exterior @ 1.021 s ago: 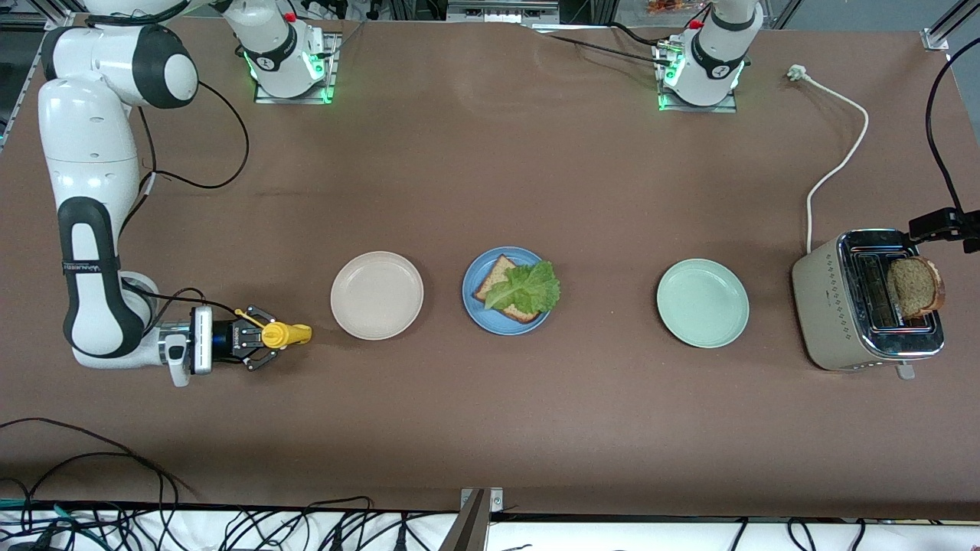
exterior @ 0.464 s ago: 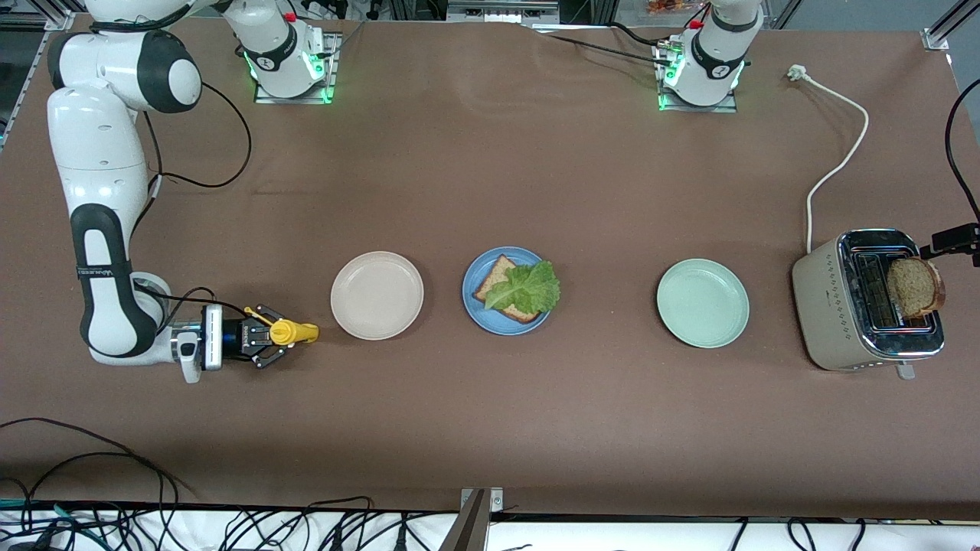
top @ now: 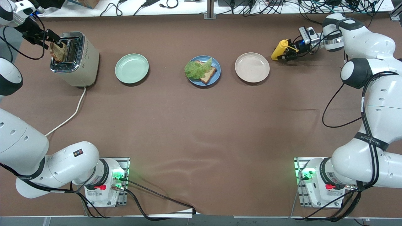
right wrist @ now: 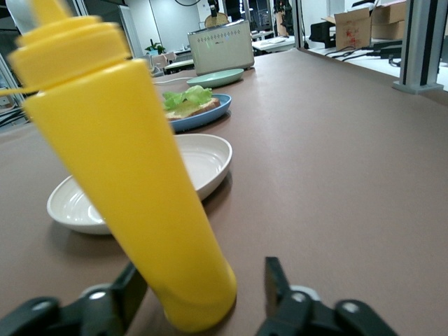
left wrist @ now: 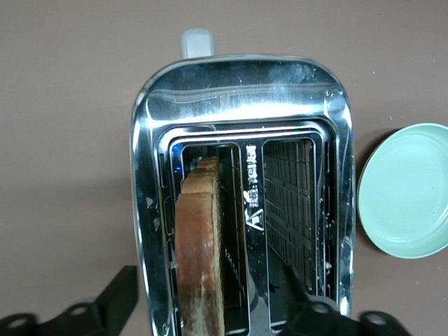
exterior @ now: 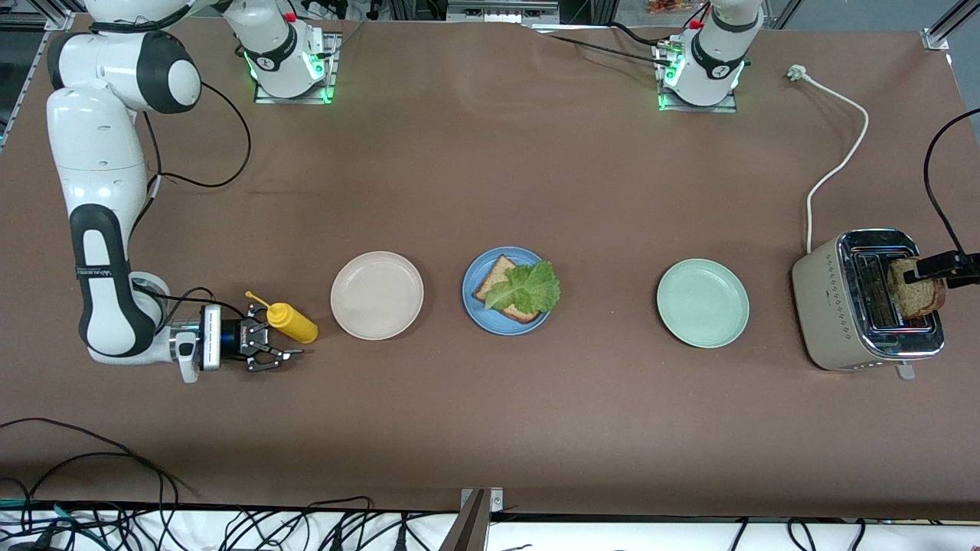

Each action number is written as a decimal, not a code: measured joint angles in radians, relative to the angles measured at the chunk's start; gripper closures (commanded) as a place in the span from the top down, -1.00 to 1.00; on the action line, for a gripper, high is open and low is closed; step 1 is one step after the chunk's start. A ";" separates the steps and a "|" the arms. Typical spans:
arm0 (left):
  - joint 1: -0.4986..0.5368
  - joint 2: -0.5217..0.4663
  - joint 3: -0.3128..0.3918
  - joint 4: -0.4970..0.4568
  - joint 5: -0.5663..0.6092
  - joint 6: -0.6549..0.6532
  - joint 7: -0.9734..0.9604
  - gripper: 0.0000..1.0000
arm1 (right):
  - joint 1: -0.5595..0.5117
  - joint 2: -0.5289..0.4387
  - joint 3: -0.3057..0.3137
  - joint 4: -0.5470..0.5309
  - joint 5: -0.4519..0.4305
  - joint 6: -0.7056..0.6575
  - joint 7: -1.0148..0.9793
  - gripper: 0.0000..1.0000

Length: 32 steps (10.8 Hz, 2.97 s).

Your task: Make sandwich in blue plate with both arms

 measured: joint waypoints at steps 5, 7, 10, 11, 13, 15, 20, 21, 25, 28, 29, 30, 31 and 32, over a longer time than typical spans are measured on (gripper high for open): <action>0.007 0.006 -0.009 0.008 -0.007 0.004 0.000 -1.00 | -0.008 -0.051 -0.214 0.016 -0.093 -0.085 0.054 1.00; 0.007 0.004 -0.012 0.012 -0.007 0.004 0.000 -1.00 | -0.012 -0.133 -0.295 0.026 -0.233 -0.113 0.198 1.00; 0.006 -0.020 -0.019 0.026 -0.007 -0.015 0.000 -1.00 | -0.002 -0.316 -0.314 0.032 -0.422 -0.164 0.494 1.00; 0.006 -0.038 -0.022 0.041 -0.007 -0.052 0.001 -1.00 | 0.013 -0.377 -0.314 0.033 -0.494 -0.189 0.609 1.00; -0.011 -0.086 -0.030 0.080 0.013 -0.137 0.008 -1.00 | 0.061 -0.493 -0.314 0.029 -0.628 -0.235 0.874 1.00; -0.065 -0.147 -0.054 0.107 0.075 -0.226 0.006 -1.00 | 0.119 -0.597 -0.314 0.022 -0.733 -0.274 1.152 1.00; -0.105 -0.205 -0.238 0.113 0.087 -0.473 -0.038 -1.00 | 0.244 -0.787 -0.296 -0.055 -0.864 -0.271 1.766 1.00; -0.107 -0.203 -0.294 0.110 0.087 -0.509 -0.100 -1.00 | 0.259 -0.835 -0.261 -0.104 -0.916 -0.220 1.850 1.00; -0.191 -0.152 -0.467 0.080 0.017 -0.539 -0.306 -1.00 | 0.267 -0.996 -0.206 -0.393 -0.986 0.000 1.963 1.00; -0.330 -0.032 -0.471 0.075 -0.088 -0.479 -0.390 -1.00 | 0.266 -1.055 -0.200 -0.496 -0.997 0.057 1.976 1.00; -0.350 0.007 -0.471 0.075 -0.146 -0.423 -0.391 -1.00 | 0.266 -1.069 -0.185 -0.501 -1.010 0.057 1.995 1.00; -0.368 0.041 -0.471 0.076 -0.200 -0.361 -0.391 -1.00 | 0.266 -1.083 -0.168 -0.502 -1.024 0.057 2.012 1.00; -0.389 0.070 -0.471 0.076 -0.254 -0.295 -0.391 -1.00 | 0.267 -1.095 -0.162 -0.502 -1.028 0.060 2.017 1.00; -0.416 0.100 -0.471 0.076 -0.287 -0.222 -0.391 -1.00 | 0.266 -1.107 -0.161 -0.502 -1.030 0.073 2.017 1.00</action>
